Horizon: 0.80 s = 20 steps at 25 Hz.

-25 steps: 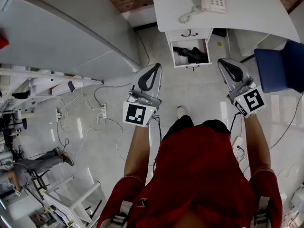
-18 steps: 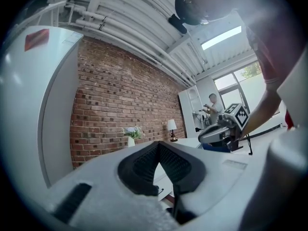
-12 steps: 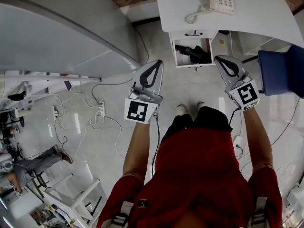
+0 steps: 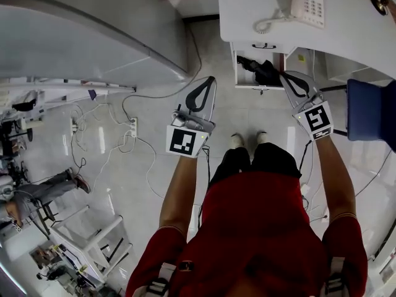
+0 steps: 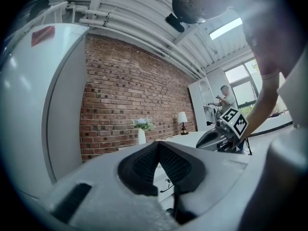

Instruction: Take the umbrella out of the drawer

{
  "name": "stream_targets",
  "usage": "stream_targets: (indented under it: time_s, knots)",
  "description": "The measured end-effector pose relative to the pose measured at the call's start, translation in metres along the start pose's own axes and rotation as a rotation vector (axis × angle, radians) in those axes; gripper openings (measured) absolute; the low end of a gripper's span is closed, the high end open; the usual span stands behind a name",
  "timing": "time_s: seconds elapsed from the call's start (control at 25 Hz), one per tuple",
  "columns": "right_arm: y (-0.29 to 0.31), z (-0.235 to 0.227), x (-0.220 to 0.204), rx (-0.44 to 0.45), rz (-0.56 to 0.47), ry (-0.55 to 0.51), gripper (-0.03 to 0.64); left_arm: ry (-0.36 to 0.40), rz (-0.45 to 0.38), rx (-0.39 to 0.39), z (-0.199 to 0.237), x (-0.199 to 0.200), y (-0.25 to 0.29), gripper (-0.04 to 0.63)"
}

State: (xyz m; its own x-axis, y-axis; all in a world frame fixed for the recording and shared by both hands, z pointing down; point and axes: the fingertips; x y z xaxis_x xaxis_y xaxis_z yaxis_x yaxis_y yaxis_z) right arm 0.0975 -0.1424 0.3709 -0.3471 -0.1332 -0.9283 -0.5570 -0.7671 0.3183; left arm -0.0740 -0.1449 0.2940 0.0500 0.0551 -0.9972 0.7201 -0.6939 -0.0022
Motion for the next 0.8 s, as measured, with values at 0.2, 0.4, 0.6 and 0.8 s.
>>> stream_targets:
  time_s: [0.2, 0.4, 0.6, 0.8]
  knots:
    - [0.018, -0.013, -0.023, 0.069, 0.030, -0.020, 0.012, 0.011, 0.019, 0.053, 0.000, -0.012, 0.020, 0.008]
    - [0.039, -0.024, -0.052, 0.132, 0.062, -0.030, 0.012, 0.005, 0.046, 0.105, 0.001, -0.034, 0.039, 0.008]
    - [0.063, -0.024, -0.089, 0.183, 0.116, -0.048, 0.014, 0.000, 0.063, 0.123, 0.001, -0.058, 0.050, 0.008]
    - [0.085, -0.019, -0.126, 0.208, 0.164, -0.054, 0.021, 0.005, 0.068, 0.112, 0.002, -0.083, 0.053, 0.008]
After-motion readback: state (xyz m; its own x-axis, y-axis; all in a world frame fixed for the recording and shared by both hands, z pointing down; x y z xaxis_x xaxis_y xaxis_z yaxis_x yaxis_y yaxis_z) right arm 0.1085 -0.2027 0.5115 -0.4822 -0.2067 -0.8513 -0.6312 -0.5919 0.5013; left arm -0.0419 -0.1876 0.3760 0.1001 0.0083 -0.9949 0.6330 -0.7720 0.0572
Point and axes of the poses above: the fingertips, and each gripper's own axes: y forward along the fingers, z to its left, x out of its top, and after that the axes turned 1 degree about -z, right-handed
